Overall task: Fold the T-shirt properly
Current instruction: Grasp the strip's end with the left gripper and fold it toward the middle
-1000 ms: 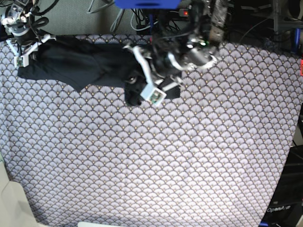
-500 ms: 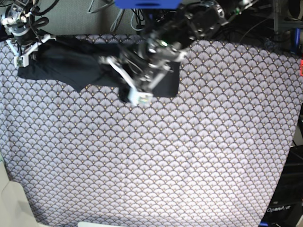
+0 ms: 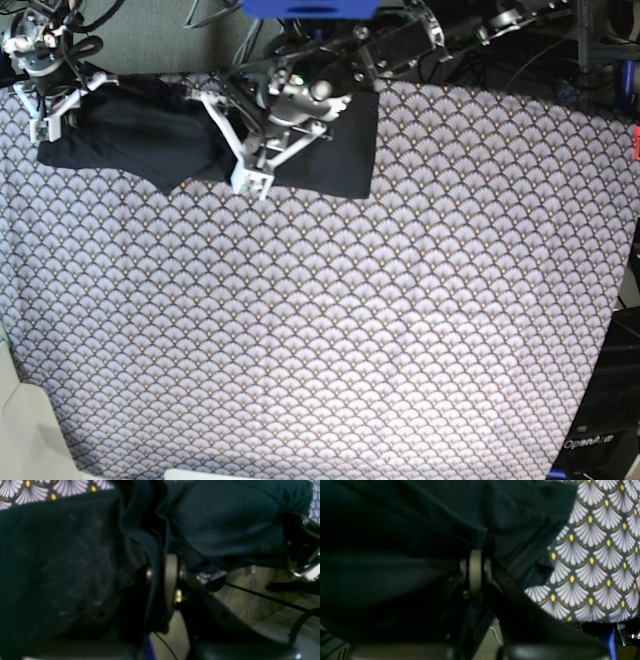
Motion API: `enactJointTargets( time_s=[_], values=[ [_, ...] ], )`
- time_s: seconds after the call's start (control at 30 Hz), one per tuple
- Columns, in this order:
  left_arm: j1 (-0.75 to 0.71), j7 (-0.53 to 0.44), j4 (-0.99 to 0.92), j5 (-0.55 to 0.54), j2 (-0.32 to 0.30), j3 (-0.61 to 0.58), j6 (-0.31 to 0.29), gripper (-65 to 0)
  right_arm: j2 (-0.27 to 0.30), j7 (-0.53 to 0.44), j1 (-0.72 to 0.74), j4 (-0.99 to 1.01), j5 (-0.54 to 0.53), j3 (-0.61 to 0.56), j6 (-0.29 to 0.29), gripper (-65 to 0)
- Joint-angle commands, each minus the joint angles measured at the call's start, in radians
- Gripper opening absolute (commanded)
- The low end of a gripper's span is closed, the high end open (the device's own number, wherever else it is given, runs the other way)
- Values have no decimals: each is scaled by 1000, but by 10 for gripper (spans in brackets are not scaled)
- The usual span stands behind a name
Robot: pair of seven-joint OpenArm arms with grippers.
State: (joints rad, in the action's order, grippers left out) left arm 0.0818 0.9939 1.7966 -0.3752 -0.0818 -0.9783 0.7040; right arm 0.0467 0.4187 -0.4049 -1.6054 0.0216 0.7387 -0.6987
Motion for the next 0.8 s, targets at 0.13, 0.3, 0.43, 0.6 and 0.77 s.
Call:
enactJointTargets(
  time_s=[0.13,0.3,0.43,0.6,0.77],
  values=[
    [40,-8,15,0,46,-9,-6,-650,6,7,-6,-9,8,5,1,-650],
    [54,-8,15,-6,47,-9,-6,-650,6,7,-9,-9,8,5,1,-650],
    [55,-8,15,-8,47,-9,-6,-622,6,6,-10,-9,8,5,1,-650],
    [55,-16,15,-9,47,-11,-6,-382,6,4,-12,-9,8,5,1,-650],
    [57,-34,38,-9,40,-11,-6,-260,6,4,-12,-9,8,5,1,-650]
  ],
)
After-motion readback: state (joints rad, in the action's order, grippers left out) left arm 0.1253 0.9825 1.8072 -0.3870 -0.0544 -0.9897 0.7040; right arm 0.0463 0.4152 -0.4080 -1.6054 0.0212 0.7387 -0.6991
